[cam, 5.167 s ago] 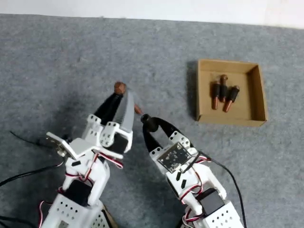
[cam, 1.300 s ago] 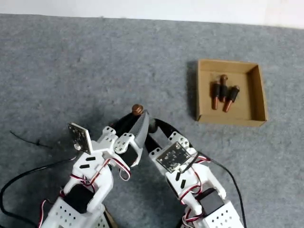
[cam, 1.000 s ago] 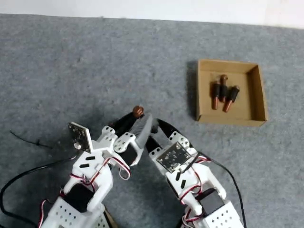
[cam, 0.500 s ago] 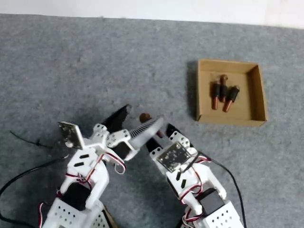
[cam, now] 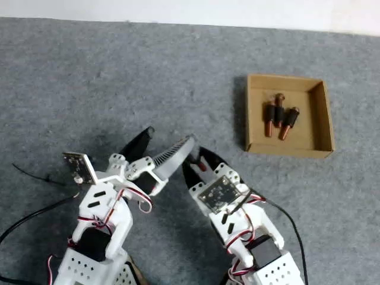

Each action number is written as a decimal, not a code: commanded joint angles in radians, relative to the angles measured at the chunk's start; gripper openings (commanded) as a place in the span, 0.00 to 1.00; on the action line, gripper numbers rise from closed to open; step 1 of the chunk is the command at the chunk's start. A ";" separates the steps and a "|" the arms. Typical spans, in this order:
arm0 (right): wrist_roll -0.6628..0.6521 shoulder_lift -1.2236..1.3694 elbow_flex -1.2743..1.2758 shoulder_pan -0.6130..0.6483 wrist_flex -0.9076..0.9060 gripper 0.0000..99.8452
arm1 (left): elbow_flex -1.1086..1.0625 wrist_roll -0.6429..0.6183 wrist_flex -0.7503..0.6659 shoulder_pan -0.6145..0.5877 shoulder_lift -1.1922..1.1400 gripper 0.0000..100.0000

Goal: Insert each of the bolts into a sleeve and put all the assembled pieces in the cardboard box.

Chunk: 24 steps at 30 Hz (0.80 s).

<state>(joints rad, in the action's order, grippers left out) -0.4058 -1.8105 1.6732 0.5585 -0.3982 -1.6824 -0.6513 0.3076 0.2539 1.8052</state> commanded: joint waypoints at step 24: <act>0.180 0.125 -0.021 -0.441 0.286 0.01 | -0.015 0.265 0.023 -0.108 0.007 0.03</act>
<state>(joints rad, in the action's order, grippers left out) -0.2232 -1.7783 1.6732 0.1350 -0.1527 -1.6824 -0.3966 0.3168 0.1573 1.8052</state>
